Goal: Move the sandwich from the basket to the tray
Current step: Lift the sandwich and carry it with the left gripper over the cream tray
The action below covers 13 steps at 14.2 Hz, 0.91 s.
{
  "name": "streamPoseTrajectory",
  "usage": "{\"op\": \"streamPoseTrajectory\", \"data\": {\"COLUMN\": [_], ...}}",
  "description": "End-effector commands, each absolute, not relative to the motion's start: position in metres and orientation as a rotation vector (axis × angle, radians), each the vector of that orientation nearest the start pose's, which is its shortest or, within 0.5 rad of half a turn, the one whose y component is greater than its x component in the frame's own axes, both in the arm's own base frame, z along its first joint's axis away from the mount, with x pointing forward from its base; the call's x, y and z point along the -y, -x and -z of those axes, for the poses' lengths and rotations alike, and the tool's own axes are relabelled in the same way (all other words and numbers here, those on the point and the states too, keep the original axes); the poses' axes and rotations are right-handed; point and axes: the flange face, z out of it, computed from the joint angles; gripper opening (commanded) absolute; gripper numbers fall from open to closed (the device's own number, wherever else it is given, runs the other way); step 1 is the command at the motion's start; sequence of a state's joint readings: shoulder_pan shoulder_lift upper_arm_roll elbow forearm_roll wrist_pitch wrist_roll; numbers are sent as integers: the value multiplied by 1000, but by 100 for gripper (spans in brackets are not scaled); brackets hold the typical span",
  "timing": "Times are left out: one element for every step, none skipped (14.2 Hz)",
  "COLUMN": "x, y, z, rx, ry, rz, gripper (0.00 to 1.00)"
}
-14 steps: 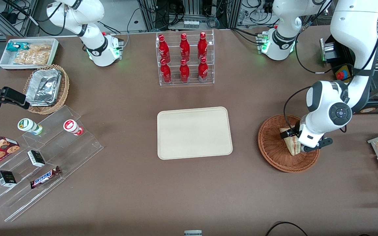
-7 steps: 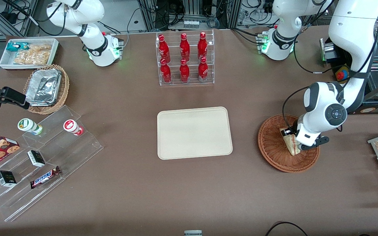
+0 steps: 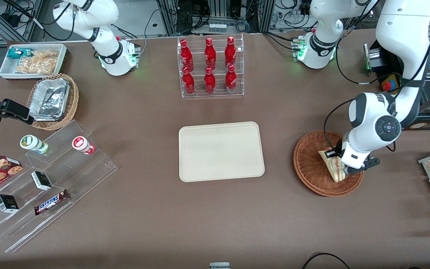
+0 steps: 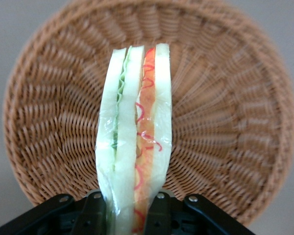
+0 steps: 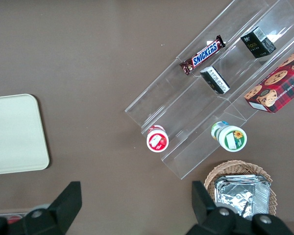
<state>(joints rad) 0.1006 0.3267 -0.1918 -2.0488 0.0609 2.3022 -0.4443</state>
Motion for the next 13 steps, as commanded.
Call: {"op": "streamPoseTrajectory", "data": {"x": [80,99,116,136,160,180,202,223,243,260,275,290,302], "y": [-581,-577,-575,-573,-571,-570,-564,-558,-552,-545,-538,-533,-531], "z": [-316,-324,-335,-344,-353,-361,-364,-363,-359,-357,-352,-353,-351], "rx": [518,538,517,483,503,553,545,496,429,361,307,232,191], "ry": [3116,3131,3145,3156,3161,3165,3175,3194,3211,3225,3233,3241,3255], "rz": [-69,-81,-76,-83,-82,-72,-71,-78,-94,-105,-122,-118,-130], "gripper": [6,6,6,6,7,7,7,7,8,9,9,9,9]}}
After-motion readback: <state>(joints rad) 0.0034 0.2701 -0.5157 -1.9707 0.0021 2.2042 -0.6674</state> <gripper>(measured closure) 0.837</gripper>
